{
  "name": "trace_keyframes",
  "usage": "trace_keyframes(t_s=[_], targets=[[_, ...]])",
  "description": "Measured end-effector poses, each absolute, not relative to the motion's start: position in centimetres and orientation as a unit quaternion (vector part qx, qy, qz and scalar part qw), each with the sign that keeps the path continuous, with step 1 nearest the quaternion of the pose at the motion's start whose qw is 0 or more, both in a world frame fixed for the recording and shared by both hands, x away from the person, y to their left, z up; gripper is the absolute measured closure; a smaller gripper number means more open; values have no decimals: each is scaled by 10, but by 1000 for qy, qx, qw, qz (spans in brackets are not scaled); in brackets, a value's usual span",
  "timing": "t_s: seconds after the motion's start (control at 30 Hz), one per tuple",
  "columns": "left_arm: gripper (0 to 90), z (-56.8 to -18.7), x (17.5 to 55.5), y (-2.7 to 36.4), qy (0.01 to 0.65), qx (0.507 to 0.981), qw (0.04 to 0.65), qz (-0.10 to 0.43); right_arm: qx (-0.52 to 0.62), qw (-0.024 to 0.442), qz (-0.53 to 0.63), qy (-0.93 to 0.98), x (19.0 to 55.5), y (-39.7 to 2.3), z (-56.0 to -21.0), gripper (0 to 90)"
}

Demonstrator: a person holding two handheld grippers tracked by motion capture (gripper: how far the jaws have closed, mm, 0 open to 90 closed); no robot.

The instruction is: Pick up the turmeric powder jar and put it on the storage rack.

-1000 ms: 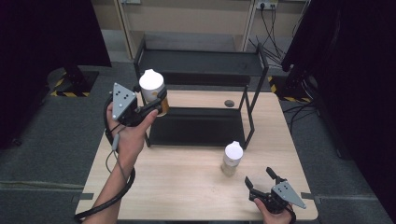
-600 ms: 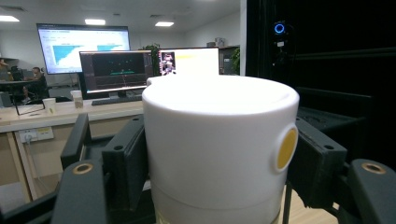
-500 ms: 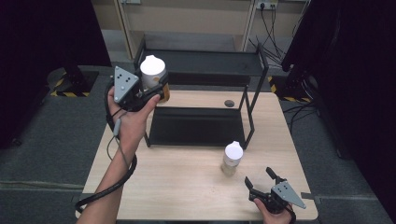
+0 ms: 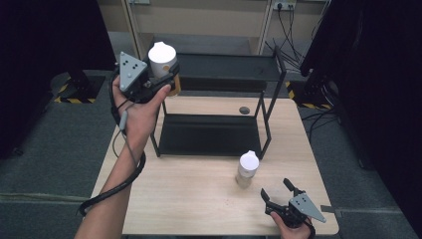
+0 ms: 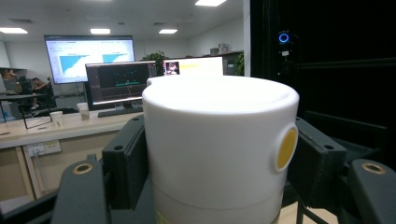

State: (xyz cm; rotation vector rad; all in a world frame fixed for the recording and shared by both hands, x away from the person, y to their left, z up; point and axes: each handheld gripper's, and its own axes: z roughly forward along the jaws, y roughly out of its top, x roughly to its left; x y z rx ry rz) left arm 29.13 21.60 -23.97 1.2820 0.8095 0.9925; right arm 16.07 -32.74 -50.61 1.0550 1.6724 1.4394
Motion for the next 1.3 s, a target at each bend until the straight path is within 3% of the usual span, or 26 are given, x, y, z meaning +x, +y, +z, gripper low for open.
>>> trace_keyframes(t_s=[0.9,1.3], targets=[[304,-205,335,202,361,557,599,448,403,341,553,644,161,-328,-506,82],[305,-206,355,207,374,557,591,447,403,341,553,645,161,-327,-506,81]])
